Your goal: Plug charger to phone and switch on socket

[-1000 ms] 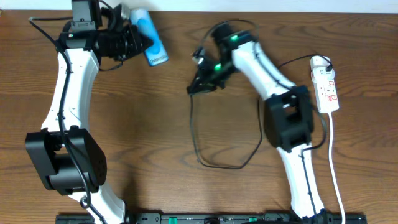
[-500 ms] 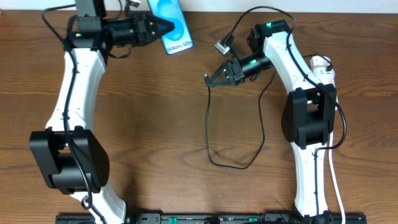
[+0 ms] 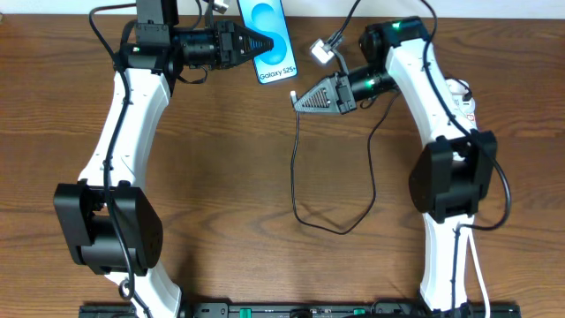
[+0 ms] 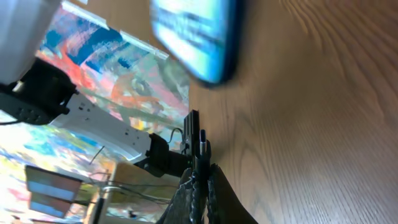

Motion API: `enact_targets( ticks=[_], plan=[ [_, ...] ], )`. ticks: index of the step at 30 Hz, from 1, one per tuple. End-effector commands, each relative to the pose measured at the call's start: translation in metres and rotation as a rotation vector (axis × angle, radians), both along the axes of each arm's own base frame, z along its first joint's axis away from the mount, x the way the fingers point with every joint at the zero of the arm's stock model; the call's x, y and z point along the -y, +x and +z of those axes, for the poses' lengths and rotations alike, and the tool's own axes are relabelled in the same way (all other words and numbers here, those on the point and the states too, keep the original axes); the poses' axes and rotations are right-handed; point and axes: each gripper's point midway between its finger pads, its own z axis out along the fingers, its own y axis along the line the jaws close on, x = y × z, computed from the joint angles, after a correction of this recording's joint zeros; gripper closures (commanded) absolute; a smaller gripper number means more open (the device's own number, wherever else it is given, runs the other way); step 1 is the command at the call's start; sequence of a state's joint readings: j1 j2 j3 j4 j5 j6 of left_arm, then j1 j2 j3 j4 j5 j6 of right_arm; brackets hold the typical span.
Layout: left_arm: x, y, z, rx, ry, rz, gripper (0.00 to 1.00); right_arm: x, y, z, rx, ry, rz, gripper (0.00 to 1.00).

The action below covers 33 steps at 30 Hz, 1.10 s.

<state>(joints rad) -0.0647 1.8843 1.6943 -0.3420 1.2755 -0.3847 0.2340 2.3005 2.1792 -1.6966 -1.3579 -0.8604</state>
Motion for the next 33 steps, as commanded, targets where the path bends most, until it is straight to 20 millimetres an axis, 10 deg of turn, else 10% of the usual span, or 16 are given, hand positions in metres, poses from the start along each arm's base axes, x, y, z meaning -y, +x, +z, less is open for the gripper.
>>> enact_targets(
  ticks=[1, 33],
  plan=[
    [0.004, -0.016, 0.024, 0.029, -0.060, -0.079, 0.93, -0.002, -0.003, 0.024, 0.074, 0.068, 0.000, 0.99],
    [0.007, -0.028, 0.035, 0.043, -0.113, -0.157, 0.93, -0.022, -0.001, 0.042, 0.056, 0.184, 0.007, 0.99]
  ],
)
